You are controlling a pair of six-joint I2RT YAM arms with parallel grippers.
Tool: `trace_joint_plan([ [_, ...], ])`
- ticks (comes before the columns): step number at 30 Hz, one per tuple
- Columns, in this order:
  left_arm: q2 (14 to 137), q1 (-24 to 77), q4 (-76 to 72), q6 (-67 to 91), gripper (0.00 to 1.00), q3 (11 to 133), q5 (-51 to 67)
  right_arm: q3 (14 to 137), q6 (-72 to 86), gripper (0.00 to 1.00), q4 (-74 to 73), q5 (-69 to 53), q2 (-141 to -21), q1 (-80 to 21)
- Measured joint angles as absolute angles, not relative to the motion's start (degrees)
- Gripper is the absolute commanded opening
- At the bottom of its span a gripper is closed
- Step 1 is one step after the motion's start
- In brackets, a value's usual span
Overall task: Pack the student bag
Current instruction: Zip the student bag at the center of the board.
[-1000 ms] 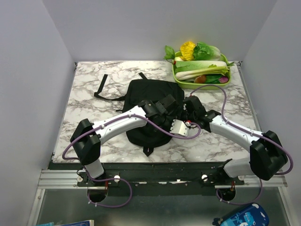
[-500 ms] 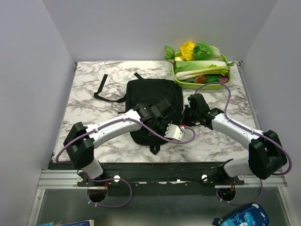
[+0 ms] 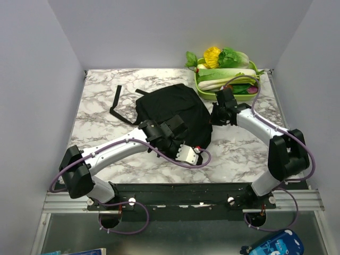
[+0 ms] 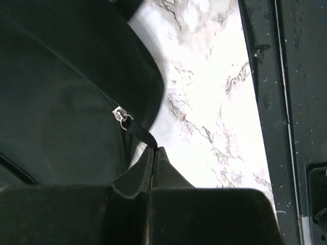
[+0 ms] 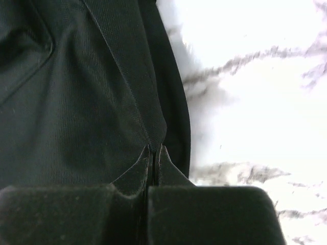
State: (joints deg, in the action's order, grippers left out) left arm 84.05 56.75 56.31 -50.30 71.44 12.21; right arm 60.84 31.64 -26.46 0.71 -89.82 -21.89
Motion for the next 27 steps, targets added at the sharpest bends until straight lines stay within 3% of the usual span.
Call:
trace_joint_plan([
  [3,83.2,56.8,57.8,-50.3,0.00,71.3,12.2,66.8,29.6,0.08,-26.8,2.3,-94.3,-20.9],
  [4,83.0,56.8,57.6,-50.3,0.00,71.3,12.2,68.7,28.9,0.22,-27.0,2.3,-95.6,-20.9],
  [10,82.9,56.7,57.3,-49.0,0.00,71.3,12.3,73.7,26.9,0.58,-24.6,0.2,-98.5,-20.9],
  [13,83.0,56.7,56.3,-47.8,0.00,71.3,12.1,73.3,27.0,0.64,-23.7,-0.8,-96.8,-20.9],
  [22,89.3,55.3,50.3,-46.4,0.00,74.8,9.6,57.7,34.6,0.69,-24.0,-5.1,-77.2,-26.7],
  [27,89.9,54.0,50.2,-46.7,0.00,75.3,9.0,53.5,39.7,0.73,-24.0,-9.7,-76.9,-33.8],
])
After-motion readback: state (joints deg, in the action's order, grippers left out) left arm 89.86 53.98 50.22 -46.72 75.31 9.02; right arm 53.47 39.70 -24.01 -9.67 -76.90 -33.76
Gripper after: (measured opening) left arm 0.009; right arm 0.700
